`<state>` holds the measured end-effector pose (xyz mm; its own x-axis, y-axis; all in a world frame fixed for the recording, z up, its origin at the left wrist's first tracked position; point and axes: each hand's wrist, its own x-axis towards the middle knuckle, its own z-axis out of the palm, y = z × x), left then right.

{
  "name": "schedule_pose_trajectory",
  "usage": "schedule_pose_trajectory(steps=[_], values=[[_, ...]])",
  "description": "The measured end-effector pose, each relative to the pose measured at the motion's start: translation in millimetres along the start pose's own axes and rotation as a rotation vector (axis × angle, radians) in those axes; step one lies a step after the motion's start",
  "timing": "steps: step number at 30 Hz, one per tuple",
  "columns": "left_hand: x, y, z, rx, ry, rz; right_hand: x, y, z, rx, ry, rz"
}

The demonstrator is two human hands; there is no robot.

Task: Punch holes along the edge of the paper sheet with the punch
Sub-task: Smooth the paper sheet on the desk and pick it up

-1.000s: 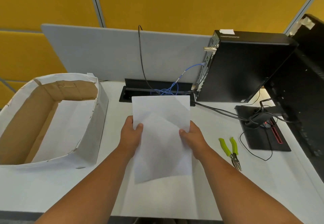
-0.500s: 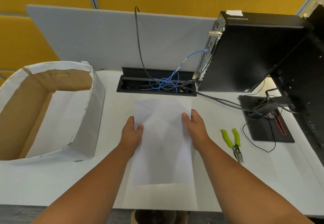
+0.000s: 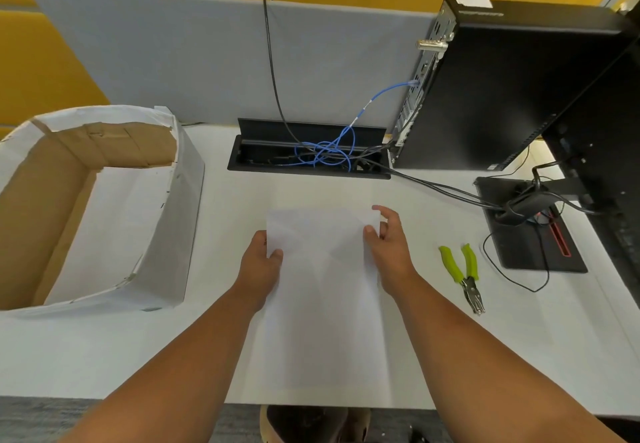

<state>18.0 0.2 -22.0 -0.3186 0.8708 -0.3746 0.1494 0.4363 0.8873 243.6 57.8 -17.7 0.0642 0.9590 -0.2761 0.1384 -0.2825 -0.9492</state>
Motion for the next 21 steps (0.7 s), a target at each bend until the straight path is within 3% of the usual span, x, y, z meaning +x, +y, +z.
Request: schedule_pose_trajectory(steps=[7, 11, 16, 21], values=[[-4.6, -1.6, 0.5, -0.158, -0.005, -0.051, 2.2, -10.3, 2.5, -0.025, 0.007, -0.051], [-1.6, 11.2, -1.8, -0.202, -0.010, 0.070, 4.8, -9.3, 2.5, -0.025, 0.009, -0.043], [10.0, 18.5, -3.5, -0.074, 0.004, 0.230, 7.9, -11.0, 5.7, -0.020, 0.009, -0.054], [13.2, 18.4, -4.2, -0.050, 0.053, 0.263, 8.3, -12.5, 6.9, -0.012, -0.014, -0.070]])
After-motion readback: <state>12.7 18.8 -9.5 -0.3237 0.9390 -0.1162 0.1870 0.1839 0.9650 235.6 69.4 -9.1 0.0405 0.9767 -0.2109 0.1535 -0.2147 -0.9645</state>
